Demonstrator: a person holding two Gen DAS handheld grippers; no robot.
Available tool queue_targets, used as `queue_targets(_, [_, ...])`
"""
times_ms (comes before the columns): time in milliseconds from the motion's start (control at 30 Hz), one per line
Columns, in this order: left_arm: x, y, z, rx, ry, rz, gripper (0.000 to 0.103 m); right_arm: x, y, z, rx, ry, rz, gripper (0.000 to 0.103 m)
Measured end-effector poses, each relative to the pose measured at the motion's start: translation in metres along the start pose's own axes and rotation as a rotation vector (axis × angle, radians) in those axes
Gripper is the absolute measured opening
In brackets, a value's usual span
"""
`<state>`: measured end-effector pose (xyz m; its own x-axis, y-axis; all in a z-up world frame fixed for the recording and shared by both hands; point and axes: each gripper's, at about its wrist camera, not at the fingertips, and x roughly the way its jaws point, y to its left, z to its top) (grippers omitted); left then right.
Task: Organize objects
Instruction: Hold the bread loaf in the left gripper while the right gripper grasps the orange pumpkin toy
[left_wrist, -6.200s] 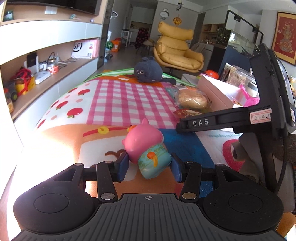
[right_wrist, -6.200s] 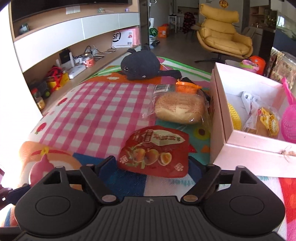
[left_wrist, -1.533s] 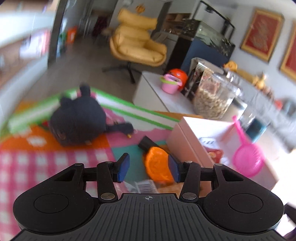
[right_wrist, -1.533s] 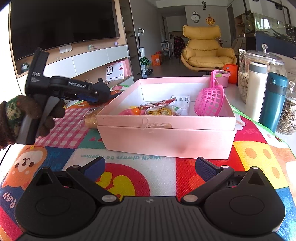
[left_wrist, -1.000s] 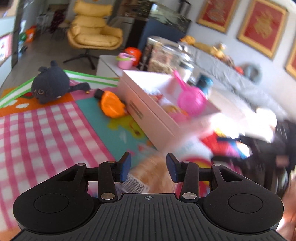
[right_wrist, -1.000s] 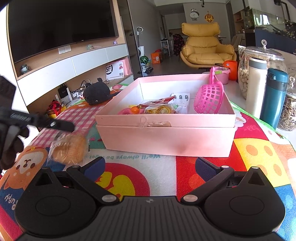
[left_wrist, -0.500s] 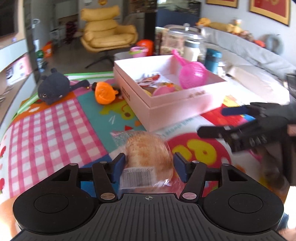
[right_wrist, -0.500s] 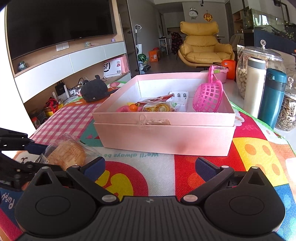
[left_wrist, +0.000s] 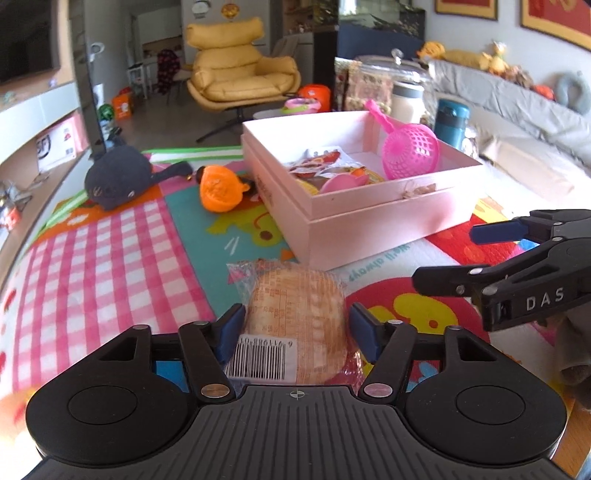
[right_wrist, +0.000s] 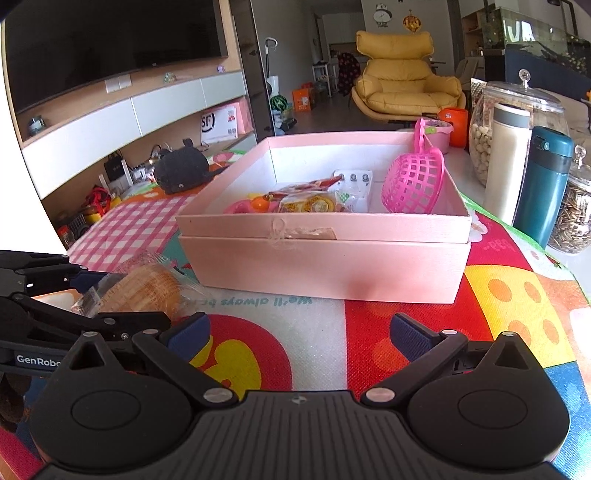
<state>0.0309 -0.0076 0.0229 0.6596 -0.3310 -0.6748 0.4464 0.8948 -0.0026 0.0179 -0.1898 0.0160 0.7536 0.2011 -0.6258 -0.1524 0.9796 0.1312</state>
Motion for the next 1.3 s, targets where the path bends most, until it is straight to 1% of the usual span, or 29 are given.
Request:
queue_targets(67, [-0.003,0.008,-0.007,-0.038,-0.011,-0.022,0.06,-0.003,0.006,0.007,-0.036,0.009,-0.009,0.103])
queue_targets(133, [-0.009,0.017,-0.013,-0.058,-0.023,-0.042,0.059,-0.01,0.015,0.022,-0.083,-0.01,-0.012,0.103])
queue_targets(233, [-0.02,0.034,-0.024,-0.106,-0.051,-0.007,0.059,-0.02,0.038,0.062,-0.17,-0.042,0.011,0.103])
queue_targets(300, [-0.026,0.047,-0.034,-0.158,-0.083,-0.002,0.058,-0.013,0.055,0.096,-0.194,-0.024,0.037,0.103])
queue_targets(400, [-0.031,0.059,-0.046,-0.221,-0.135,-0.037,0.058,0.019,0.083,0.145,-0.206,0.061,0.079,0.103])
queue_targets(500, [-0.033,0.063,-0.049,-0.25,-0.153,-0.051,0.058,0.068,0.111,0.181,-0.22,0.145,0.047,0.102])
queue_targets(567, [-0.033,0.067,-0.049,-0.278,-0.16,-0.071,0.058,0.101,0.124,0.195,-0.22,0.188,0.012,0.092])
queue_targets(633, [-0.034,0.073,-0.052,-0.308,-0.169,-0.093,0.058,0.134,0.133,0.202,-0.234,0.241,-0.033,0.077])
queue_targets(667, [-0.034,0.075,-0.053,-0.32,-0.173,-0.101,0.058,0.15,0.137,0.203,-0.238,0.264,-0.063,0.074])
queue_targets(700, [-0.034,0.076,-0.053,-0.332,-0.176,-0.109,0.058,0.168,0.139,0.203,-0.24,0.294,-0.092,0.067])
queue_targets(733, [-0.034,0.077,-0.054,-0.342,-0.179,-0.116,0.058,0.182,0.141,0.203,-0.241,0.321,-0.109,0.057])
queue_targets(767, [-0.035,0.078,-0.054,-0.352,-0.181,-0.124,0.058,0.195,0.141,0.203,-0.235,0.344,-0.126,0.052])
queue_targets(800, [-0.035,0.08,-0.055,-0.362,-0.184,-0.131,0.058,0.205,0.142,0.203,-0.225,0.354,-0.142,0.045])
queue_targets(833, [-0.035,0.081,-0.055,-0.369,-0.186,-0.136,0.058,0.214,0.143,0.203,-0.221,0.355,-0.157,0.041])
queue_targets(933, [-0.036,0.081,-0.056,-0.383,-0.192,-0.135,0.058,0.238,0.148,0.203,-0.258,0.338,-0.257,0.034])
queue_targets(967, [-0.036,0.082,-0.057,-0.387,-0.193,-0.135,0.058,0.244,0.147,0.204,-0.258,0.346,-0.269,0.033])
queue_targets(1000, [-0.037,0.082,-0.057,-0.392,-0.194,-0.135,0.058,0.247,0.146,0.204,-0.251,0.362,-0.267,0.03])
queue_targets(1033, [-0.037,0.083,-0.058,-0.397,-0.196,-0.138,0.058,0.249,0.145,0.203,-0.242,0.382,-0.258,0.027])
queue_targets(1167, [-0.038,0.085,-0.059,-0.409,-0.2,-0.134,0.058,0.234,0.149,0.195,-0.235,0.427,-0.172,0.027])
queue_targets(1200, [-0.039,0.086,-0.06,-0.413,-0.202,-0.132,0.058,0.228,0.151,0.191,-0.234,0.45,-0.152,0.025])
queue_targets(1233, [-0.04,0.086,-0.06,-0.418,-0.204,-0.126,0.058,0.221,0.154,0.185,-0.245,0.461,-0.141,0.022])
queue_targets(1300, [-0.042,0.087,-0.061,-0.436,-0.211,-0.099,0.058,0.203,0.164,0.172,-0.313,0.454,-0.124,0.022])
